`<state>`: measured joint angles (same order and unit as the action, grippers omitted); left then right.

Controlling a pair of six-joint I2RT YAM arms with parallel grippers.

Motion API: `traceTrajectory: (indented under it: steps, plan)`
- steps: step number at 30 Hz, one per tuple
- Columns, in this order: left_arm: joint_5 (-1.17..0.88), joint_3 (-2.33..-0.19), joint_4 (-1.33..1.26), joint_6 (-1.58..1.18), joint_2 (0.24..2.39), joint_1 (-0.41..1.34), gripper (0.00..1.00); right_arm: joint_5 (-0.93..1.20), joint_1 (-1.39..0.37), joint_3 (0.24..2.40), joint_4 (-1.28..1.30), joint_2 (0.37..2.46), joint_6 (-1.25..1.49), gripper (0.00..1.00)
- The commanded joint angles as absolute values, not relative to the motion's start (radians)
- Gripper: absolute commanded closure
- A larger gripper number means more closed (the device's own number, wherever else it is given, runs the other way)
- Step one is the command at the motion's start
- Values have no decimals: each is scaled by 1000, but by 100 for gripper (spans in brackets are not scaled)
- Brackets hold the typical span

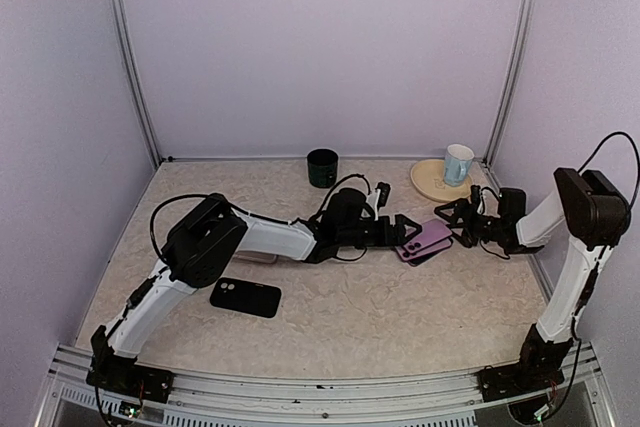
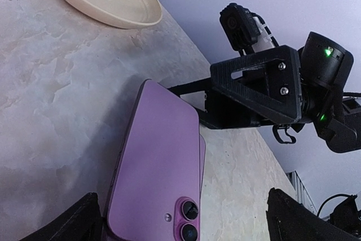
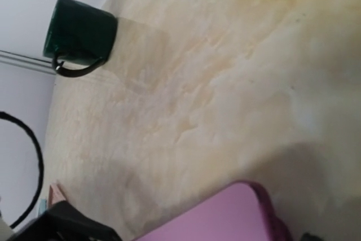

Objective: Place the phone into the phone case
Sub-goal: Pick up the phone from the phone.

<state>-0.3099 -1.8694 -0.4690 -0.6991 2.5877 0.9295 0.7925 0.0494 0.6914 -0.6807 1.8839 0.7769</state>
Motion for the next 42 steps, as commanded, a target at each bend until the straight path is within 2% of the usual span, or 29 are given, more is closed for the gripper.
traceTrajectory:
  steps: [1,10,18,21,24,31,42]
  plan:
    - [-325,-1899,-464,-707,2615,934,1,843,53,701,-733,1906,777,9]
    - [-325,-1897,-466,-712,2614,940,2,885,38,658,-783,1898,831,9]
    - [-328,-1893,-466,-716,2617,945,10,866,31,649,-733,1877,821,10]
    - [-305,-1873,-459,-714,2606,944,8,869,25,639,-735,1846,823,10]
    - [-247,-1827,-452,-715,2575,937,2,851,19,638,-682,1802,786,10]
    - [-136,-1707,-425,-755,2479,909,1,803,3,641,-564,1729,708,9]
    - [-227,-1607,-387,-855,2434,933,1,789,-43,615,-550,1732,681,9]
